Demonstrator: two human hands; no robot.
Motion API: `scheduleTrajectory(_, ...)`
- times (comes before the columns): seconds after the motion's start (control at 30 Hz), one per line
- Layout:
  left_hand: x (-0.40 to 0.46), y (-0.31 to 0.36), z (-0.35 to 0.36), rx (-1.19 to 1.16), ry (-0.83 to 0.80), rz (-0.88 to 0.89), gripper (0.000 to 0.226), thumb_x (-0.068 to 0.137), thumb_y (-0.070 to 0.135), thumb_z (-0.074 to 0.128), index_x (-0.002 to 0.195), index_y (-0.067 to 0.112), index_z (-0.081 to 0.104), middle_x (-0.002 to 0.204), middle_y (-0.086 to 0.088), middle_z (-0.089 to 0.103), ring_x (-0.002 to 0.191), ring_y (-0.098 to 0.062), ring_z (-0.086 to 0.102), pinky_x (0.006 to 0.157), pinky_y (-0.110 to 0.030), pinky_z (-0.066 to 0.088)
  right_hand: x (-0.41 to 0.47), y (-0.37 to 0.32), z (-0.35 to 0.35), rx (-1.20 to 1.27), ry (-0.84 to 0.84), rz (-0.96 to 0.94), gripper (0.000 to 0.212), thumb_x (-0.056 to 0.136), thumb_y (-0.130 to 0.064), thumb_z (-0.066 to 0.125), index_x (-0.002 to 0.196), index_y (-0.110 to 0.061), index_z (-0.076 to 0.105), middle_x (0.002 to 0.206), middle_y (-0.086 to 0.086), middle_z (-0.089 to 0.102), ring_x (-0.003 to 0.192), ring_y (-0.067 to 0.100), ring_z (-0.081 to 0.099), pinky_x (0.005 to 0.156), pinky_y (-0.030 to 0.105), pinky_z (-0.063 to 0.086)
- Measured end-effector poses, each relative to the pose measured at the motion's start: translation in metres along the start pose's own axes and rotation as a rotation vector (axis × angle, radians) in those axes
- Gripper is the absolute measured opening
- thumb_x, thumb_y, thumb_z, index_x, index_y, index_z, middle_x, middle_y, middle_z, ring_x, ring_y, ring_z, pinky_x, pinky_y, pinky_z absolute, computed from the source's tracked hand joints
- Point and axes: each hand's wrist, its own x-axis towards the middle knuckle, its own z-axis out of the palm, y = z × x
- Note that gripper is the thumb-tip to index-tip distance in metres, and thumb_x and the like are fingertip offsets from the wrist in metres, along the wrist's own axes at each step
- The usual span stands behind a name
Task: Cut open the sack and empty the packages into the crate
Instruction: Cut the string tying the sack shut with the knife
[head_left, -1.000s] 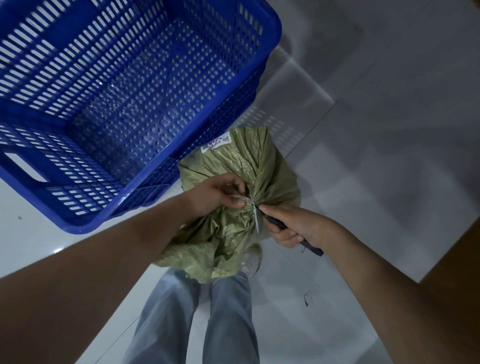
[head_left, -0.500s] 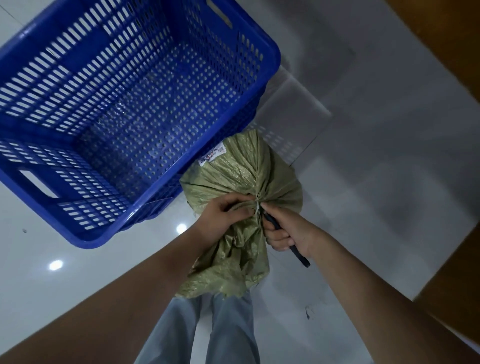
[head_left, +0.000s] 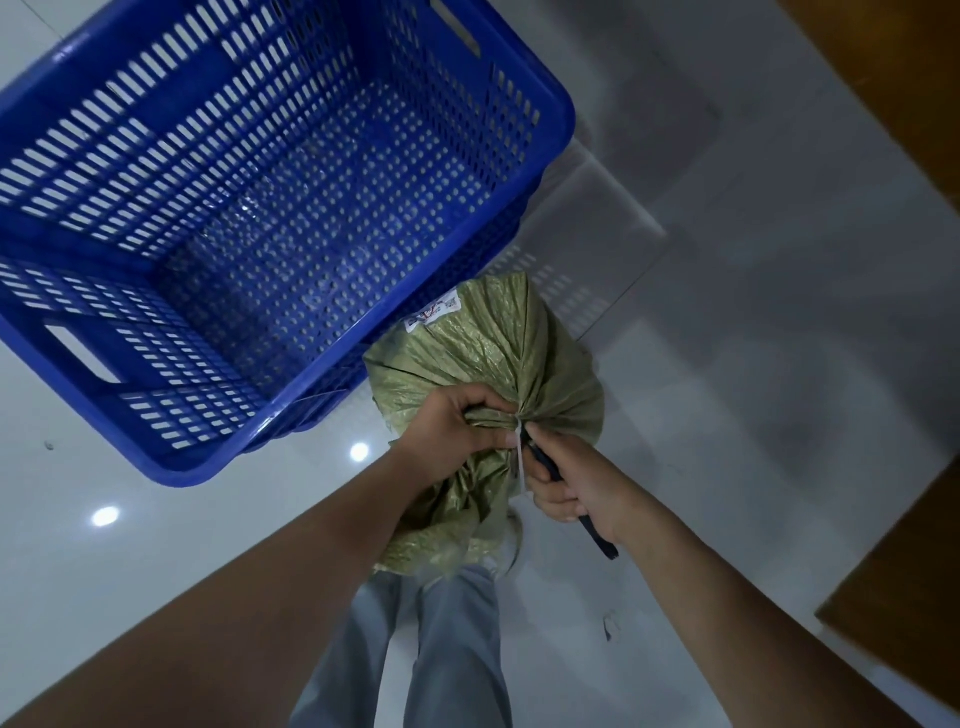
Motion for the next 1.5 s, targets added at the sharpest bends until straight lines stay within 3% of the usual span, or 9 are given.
scheduleTrajectory(0.3, 0.015, 0.009, 0.001, 0.110, -0.009, 0.021, 0.026, 0.065, 0.002, 0.082, 0.089, 0.002, 0.073, 0.076, 0.014, 0.065, 0.067, 0.016, 0.059, 0.073, -0.006, 0.048, -0.002, 0.003, 0.007, 0.166, 0.078, -0.112, 0.053, 0.101, -0.042, 0.029, 0.056, -0.013, 0.036, 0.035, -0.006, 0.020, 0.028, 0.005, 0.013, 0.034, 0.014, 0.011)
scheduleTrajectory(0.43, 0.021, 0.016, 0.008, 0.267, -0.016, 0.032, 0.025, 0.066, 0.011, 0.083, 0.090, 0.012, 0.075, 0.088, 0.003, 0.072, 0.087, -0.011, 0.067, 0.085, -0.028, 0.052, -0.001, 0.013, 0.019, 0.330, 0.146, -0.122, 0.055, 0.096, -0.048, 0.034, 0.053, -0.016, 0.038, 0.034, -0.006, 0.022, 0.028, 0.005, 0.014, 0.034, 0.016, 0.011)
scheduleTrajectory(0.5, 0.023, 0.015, 0.005, 0.363, -0.018, -0.010, 0.025, 0.068, 0.013, 0.081, 0.093, 0.014, 0.074, 0.097, -0.002, 0.074, 0.093, -0.017, 0.066, 0.085, -0.028, 0.050, -0.010, 0.009, 0.023, 0.445, 0.130, -0.202, 0.052, 0.090, -0.050, 0.038, 0.050, -0.016, 0.040, 0.033, -0.007, 0.024, 0.026, 0.004, 0.016, 0.032, 0.015, 0.012)
scheduleTrajectory(0.6, 0.015, 0.000, -0.015, 0.481, 0.063, -0.135, 0.026, 0.069, 0.012, 0.080, 0.094, 0.011, 0.073, 0.097, -0.007, 0.073, 0.083, -0.016, 0.061, 0.069, -0.020, 0.041, -0.019, -0.006, 0.015, 0.612, 0.100, -0.358, 0.059, 0.097, -0.042, 0.028, 0.046, -0.018, 0.044, 0.031, -0.007, 0.027, 0.024, 0.002, 0.018, 0.031, 0.015, 0.014)
scheduleTrajectory(0.83, 0.005, -0.002, 0.000, 0.349, 0.040, -0.187, 0.031, 0.066, 0.014, 0.083, 0.094, 0.012, 0.070, 0.085, 0.000, 0.065, 0.082, -0.015, 0.061, 0.071, -0.022, 0.043, -0.024, 0.030, 0.003, 0.522, 0.271, -0.213, 0.052, 0.099, -0.044, 0.028, 0.058, -0.013, 0.039, 0.036, -0.005, 0.028, 0.026, 0.005, 0.019, 0.030, 0.016, 0.018)
scheduleTrajectory(1.03, 0.006, 0.007, -0.008, 0.311, -0.055, -0.175, 0.036, 0.065, 0.012, 0.083, 0.095, 0.018, 0.065, 0.087, 0.003, 0.064, 0.084, -0.015, 0.061, 0.080, -0.027, 0.049, -0.013, 0.031, 0.005, 0.493, 0.340, -0.287, 0.044, 0.087, -0.051, 0.041, 0.069, -0.011, 0.048, 0.040, -0.004, 0.035, 0.029, 0.006, 0.029, 0.033, 0.018, 0.028)
scheduleTrajectory(1.13, 0.003, 0.008, -0.009, 0.311, -0.112, -0.166, 0.039, 0.069, 0.016, 0.080, 0.097, 0.025, 0.055, 0.093, 0.003, 0.062, 0.089, -0.017, 0.061, 0.083, -0.028, 0.048, -0.007, 0.024, 0.007, 0.414, 0.388, -0.349, 0.035, 0.092, -0.038, 0.047, 0.077, -0.008, 0.053, 0.042, -0.005, 0.036, 0.032, 0.006, 0.029, 0.036, 0.017, 0.024)
scheduleTrajectory(1.33, -0.006, 0.019, -0.012, 0.456, -0.104, -0.167, 0.064, 0.071, 0.025, 0.080, 0.117, 0.010, 0.039, 0.102, 0.001, 0.056, 0.092, -0.020, 0.060, 0.080, -0.028, 0.047, 0.002, 0.022, 0.009, 0.400, 0.369, -0.344, 0.032, 0.098, -0.030, 0.046, 0.075, -0.010, 0.056, 0.041, -0.006, 0.036, 0.033, 0.006, 0.029, 0.039, 0.021, 0.021)
scheduleTrajectory(1.5, -0.019, 0.046, -0.005, 0.886, -0.105, -0.081, 0.052, 0.077, 0.035, 0.070, 0.110, 0.012, 0.037, 0.096, -0.013, 0.065, 0.086, -0.032, 0.063, 0.070, -0.040, 0.051, -0.008, 0.029, 0.001, 0.402, 0.395, -0.344, 0.035, 0.099, -0.025, 0.042, 0.073, -0.007, 0.055, 0.040, -0.002, 0.036, 0.031, 0.007, 0.028, 0.035, 0.017, 0.022)
